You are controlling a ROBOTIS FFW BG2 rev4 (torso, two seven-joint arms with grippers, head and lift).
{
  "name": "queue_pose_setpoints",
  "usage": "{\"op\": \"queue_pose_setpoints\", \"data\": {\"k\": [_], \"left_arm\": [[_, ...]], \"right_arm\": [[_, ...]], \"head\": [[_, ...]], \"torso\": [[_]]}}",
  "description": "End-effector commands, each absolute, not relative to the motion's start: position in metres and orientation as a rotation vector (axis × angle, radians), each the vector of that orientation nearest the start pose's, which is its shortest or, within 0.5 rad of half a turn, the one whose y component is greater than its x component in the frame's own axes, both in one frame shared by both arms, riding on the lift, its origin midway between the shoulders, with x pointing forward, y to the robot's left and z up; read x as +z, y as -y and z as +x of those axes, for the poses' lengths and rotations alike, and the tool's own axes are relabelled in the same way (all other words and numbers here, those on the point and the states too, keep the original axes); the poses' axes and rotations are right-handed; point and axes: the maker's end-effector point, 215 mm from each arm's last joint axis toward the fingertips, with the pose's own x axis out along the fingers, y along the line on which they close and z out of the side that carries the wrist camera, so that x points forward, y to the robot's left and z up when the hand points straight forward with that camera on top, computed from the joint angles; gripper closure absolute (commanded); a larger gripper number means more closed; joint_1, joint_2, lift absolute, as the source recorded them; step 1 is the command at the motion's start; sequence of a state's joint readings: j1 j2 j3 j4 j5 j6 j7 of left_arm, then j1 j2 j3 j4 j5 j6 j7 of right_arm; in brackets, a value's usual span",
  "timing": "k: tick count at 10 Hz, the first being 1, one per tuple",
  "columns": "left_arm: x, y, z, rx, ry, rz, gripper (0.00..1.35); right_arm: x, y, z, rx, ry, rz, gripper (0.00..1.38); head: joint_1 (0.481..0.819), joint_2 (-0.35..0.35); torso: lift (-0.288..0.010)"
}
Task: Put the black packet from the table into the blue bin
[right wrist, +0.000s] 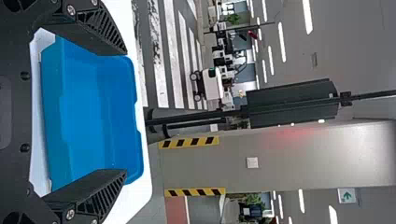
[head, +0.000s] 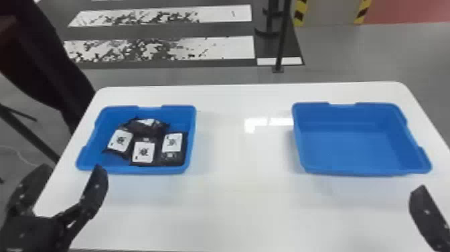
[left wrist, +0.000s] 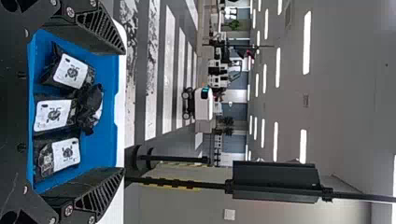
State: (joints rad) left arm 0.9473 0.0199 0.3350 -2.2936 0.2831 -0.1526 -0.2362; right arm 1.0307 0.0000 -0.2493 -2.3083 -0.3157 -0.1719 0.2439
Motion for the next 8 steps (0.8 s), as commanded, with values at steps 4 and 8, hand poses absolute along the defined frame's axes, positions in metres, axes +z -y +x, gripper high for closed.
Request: {"op": "queue_pose_setpoints", "data": {"k": [4, 8], "left_arm": [[-0.3036, -0.3343, 0.3129, -0.003, -0.036, -0.014, 0.15], [-0.3051, -0.3317, 0.313, -0.009, -0.04, -0.019, 0.15]], "right_arm": [[-0.3216, 0.3015, 0.2925, 0.031, -0.076, 0.11, 0.11], [-0.3217, 0.3006, 0.2926, 0.032, -0.076, 0.112, 0.12]], "head": [[0.695, 0.069], [0.695, 0.063]], "torso": [[-0.11], [-0.11]]}}
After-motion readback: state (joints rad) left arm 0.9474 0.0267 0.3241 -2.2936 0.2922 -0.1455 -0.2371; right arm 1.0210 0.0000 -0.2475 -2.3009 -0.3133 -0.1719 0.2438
